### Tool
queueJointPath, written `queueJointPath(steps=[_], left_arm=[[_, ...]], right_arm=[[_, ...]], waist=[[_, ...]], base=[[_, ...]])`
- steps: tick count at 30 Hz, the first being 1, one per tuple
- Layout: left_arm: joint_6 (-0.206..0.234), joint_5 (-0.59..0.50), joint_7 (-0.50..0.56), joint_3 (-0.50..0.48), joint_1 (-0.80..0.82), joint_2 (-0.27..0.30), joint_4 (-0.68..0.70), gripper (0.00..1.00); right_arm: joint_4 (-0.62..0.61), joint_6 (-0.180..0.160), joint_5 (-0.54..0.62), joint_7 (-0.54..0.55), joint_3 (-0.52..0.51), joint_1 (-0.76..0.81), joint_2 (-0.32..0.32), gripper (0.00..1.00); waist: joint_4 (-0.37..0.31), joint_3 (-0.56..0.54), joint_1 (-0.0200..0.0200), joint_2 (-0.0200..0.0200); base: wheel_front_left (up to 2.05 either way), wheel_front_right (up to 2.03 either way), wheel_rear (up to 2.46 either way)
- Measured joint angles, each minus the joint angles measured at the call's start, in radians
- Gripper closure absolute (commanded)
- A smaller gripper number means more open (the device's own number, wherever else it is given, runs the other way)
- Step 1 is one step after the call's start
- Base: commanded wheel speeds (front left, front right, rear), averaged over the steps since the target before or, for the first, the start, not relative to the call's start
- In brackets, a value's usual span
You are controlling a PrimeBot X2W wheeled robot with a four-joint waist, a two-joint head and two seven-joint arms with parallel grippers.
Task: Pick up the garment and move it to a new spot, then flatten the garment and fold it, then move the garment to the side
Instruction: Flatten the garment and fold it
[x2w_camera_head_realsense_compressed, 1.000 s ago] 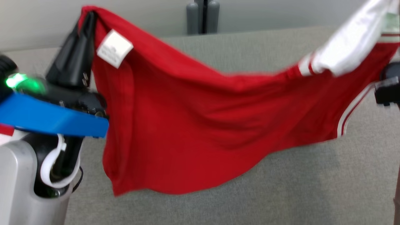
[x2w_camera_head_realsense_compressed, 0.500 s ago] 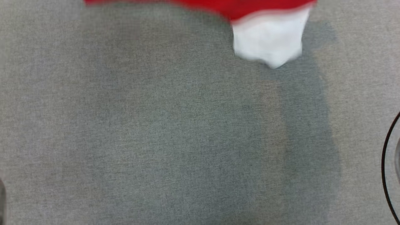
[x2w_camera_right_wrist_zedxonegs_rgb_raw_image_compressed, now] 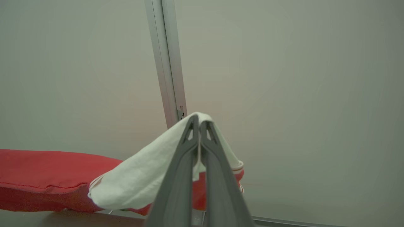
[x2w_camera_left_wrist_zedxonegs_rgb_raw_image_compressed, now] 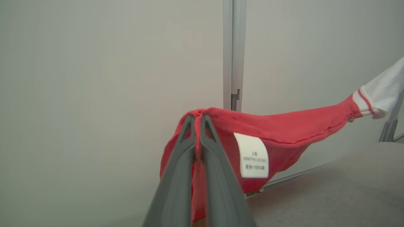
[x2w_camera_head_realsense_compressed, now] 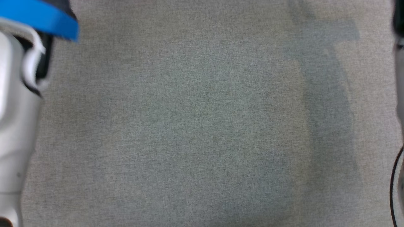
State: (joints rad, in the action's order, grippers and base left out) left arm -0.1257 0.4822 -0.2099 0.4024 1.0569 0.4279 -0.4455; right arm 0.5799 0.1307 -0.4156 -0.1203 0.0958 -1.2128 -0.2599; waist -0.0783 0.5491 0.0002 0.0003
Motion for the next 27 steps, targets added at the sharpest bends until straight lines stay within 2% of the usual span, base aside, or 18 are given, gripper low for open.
queueJointPath(steps=[5,11,16,23,27], left_arm=[[-0.003,0.004,-0.03,0.092,-0.166,-0.016,-0.094,1.0],[-0.003,0.043,-0.035,0.138,-0.34,-0.044,-0.162,1.0],[0.017,0.067,-0.013,0.159,-0.477,-0.055,-0.171,1.0],[0.092,0.073,-0.001,0.173,-0.636,-0.049,-0.104,1.0],[0.132,0.082,0.015,0.175,-0.715,-0.035,-0.058,1.0]], right_arm=[[0.037,0.0,-0.063,0.173,-0.005,0.211,-0.007,1.0],[-0.049,0.0,-0.046,0.368,-0.105,0.446,-0.023,1.0],[-0.245,0.0,0.0,0.562,-0.176,0.673,0.013,1.0],[-0.586,0.0,0.061,0.843,-0.286,1.035,0.133,1.0],[-0.75,0.0,0.084,0.961,-0.319,1.183,0.181,1.0]], waist=[[0.007,-0.036,-0.0002,0.0],[0.028,-0.131,-0.0004,-0.0003],[0.041,-0.217,-0.0005,-0.0004],[0.049,-0.316,-0.0005,-0.0005],[0.047,-0.349,-0.0004,-0.0005]], base=[[0.0,0.0,0.0],[0.0,0.0,0.0],[0.0,0.0,0.0],[0.0,0.0,0.0],[0.0,0.0,0.0]])
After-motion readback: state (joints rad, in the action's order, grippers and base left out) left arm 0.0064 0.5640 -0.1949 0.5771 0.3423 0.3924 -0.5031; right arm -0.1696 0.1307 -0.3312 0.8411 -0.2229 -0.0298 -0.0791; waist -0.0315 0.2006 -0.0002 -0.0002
